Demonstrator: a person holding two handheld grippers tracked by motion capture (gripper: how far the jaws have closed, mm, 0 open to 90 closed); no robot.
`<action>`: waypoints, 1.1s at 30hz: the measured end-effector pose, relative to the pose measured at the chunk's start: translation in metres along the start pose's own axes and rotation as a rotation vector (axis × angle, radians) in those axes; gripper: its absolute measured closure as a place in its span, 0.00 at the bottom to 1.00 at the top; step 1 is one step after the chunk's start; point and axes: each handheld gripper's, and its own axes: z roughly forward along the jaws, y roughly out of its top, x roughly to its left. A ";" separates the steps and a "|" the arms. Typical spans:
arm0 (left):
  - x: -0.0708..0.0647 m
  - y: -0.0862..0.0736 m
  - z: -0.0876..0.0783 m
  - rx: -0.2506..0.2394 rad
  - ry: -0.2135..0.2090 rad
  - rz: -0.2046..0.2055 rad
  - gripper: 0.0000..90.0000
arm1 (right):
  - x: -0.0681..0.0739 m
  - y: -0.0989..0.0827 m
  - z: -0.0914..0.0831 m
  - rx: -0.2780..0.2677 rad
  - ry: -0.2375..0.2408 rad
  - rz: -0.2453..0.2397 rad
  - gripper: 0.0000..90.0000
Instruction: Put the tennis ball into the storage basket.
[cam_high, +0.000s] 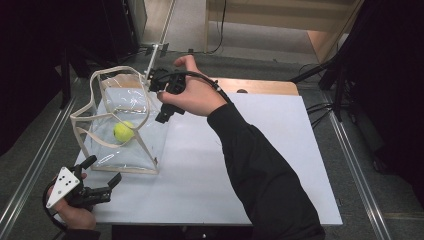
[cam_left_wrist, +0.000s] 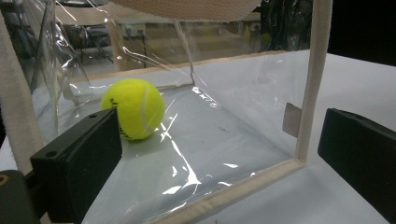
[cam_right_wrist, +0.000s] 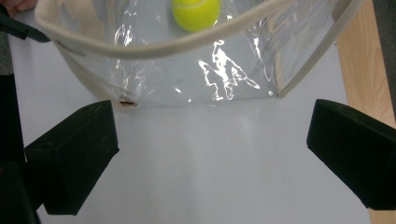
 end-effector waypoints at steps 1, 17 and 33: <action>0.000 0.000 0.000 -0.001 0.000 0.000 0.00 | 0.000 -0.003 0.000 0.003 -0.002 0.001 0.01; 0.000 0.000 0.000 0.007 0.000 0.005 0.00 | 0.011 -0.055 0.021 -0.012 -0.002 0.056 0.00; 0.000 0.000 0.000 0.007 0.005 0.001 0.00 | 0.024 -0.103 0.053 -0.095 -0.006 0.144 0.00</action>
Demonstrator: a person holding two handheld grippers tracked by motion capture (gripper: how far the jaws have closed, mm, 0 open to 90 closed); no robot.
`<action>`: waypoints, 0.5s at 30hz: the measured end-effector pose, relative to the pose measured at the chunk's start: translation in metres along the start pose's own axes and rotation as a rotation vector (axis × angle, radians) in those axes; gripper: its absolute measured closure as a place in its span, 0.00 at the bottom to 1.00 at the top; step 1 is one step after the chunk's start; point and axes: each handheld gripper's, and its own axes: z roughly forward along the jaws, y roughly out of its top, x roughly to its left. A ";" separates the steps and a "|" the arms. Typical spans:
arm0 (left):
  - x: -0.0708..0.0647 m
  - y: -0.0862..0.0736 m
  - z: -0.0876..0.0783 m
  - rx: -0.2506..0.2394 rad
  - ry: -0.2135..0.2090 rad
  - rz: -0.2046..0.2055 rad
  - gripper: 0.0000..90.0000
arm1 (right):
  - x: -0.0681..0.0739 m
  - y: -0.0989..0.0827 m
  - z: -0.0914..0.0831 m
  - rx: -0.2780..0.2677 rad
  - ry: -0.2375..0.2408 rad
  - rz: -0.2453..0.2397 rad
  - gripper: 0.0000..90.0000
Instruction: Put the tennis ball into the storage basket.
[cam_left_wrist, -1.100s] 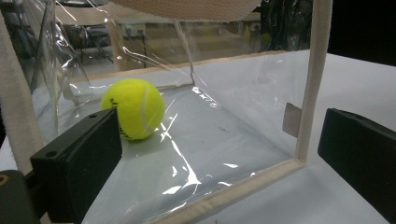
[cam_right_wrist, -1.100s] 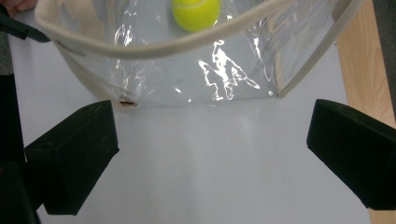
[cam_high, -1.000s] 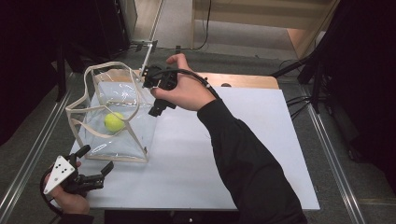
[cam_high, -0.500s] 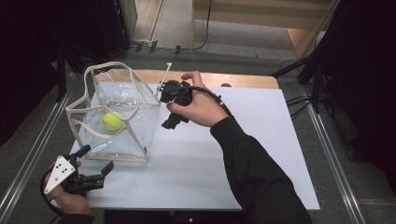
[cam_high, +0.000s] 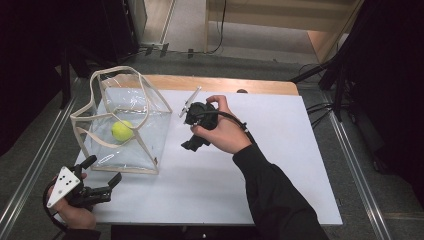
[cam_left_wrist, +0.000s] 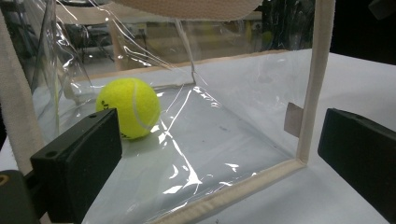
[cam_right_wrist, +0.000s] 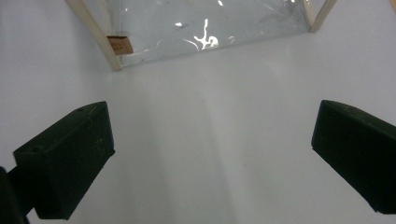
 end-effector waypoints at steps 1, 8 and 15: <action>0.000 0.000 0.000 -0.005 0.000 -0.005 0.00 | 0.001 -0.003 0.001 -0.010 0.005 0.011 0.00; 0.001 0.000 0.000 -0.004 -0.002 -0.003 0.00 | 0.005 -0.025 0.000 -0.062 -0.011 0.031 0.00; 0.001 0.000 0.000 -0.003 -0.001 -0.003 0.00 | 0.006 -0.049 0.003 -0.091 -0.024 0.061 0.00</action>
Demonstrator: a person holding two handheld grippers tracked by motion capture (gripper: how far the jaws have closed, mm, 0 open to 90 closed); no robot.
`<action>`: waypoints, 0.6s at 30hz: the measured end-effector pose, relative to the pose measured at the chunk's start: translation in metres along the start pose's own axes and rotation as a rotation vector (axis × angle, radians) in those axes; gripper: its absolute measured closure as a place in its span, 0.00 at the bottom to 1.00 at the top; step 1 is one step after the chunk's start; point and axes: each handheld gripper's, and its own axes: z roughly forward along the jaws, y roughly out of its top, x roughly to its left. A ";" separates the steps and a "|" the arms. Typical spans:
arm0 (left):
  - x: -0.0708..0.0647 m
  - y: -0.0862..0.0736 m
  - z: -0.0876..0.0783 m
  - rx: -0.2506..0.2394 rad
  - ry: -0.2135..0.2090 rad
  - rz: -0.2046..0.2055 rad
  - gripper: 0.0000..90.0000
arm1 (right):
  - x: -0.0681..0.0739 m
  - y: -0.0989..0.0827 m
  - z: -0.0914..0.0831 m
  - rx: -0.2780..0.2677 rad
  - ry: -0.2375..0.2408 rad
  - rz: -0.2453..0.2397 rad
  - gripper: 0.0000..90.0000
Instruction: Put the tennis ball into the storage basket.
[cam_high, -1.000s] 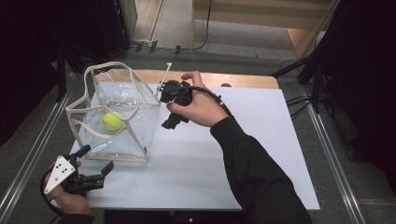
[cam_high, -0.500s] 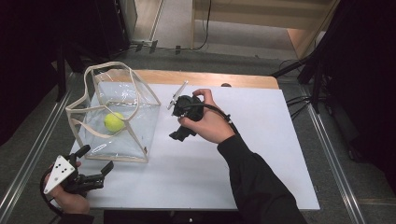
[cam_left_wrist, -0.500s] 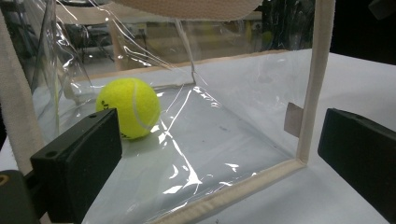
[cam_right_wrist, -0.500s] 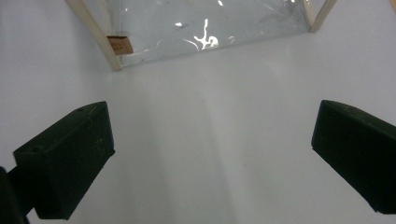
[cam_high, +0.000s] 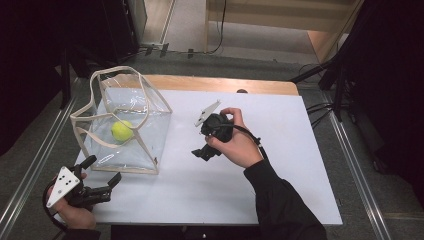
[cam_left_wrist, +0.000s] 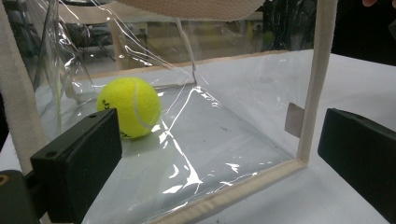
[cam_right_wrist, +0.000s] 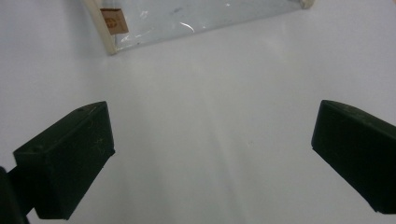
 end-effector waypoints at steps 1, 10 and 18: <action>0.000 0.000 0.000 0.000 0.000 -0.001 0.00 | 0.000 -0.003 0.001 -0.003 0.000 0.000 0.00; 0.000 0.000 0.000 0.004 0.001 0.004 0.00 | -0.002 -0.033 0.004 -0.047 0.003 0.025 0.00; 0.000 0.000 0.000 0.005 0.003 0.005 0.00 | -0.001 -0.055 0.004 -0.062 -0.012 0.054 0.00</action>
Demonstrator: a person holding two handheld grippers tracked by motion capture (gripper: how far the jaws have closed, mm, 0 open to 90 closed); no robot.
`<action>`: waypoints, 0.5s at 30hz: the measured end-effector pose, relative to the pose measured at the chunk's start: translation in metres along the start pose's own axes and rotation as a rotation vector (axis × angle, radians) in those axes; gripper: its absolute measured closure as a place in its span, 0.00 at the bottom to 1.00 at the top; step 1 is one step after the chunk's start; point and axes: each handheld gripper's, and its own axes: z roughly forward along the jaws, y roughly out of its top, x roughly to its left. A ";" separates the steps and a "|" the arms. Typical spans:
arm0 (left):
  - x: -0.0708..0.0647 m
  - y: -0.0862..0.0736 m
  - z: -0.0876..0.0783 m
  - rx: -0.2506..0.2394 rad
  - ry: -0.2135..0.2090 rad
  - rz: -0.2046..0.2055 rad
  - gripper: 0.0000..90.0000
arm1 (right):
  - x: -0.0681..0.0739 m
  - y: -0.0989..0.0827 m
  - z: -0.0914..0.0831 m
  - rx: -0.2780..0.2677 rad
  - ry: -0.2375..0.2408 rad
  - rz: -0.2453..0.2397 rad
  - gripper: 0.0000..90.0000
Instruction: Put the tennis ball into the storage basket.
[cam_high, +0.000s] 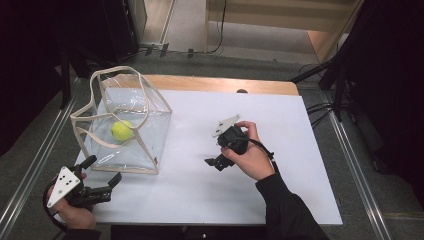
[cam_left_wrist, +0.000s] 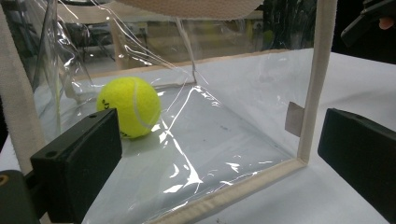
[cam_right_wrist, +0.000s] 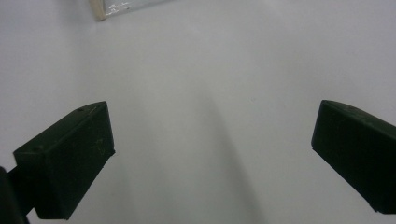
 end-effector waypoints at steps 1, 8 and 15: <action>0.000 0.000 0.000 0.002 0.001 -0.001 0.00 | -0.001 -0.003 -0.001 -0.005 -0.001 0.009 0.00; 0.000 0.000 0.000 0.002 0.002 -0.001 0.00 | -0.005 -0.023 -0.005 -0.027 -0.017 0.034 0.00; 0.000 0.000 0.000 0.000 0.001 0.003 0.00 | -0.008 -0.043 -0.011 -0.049 -0.042 0.076 0.00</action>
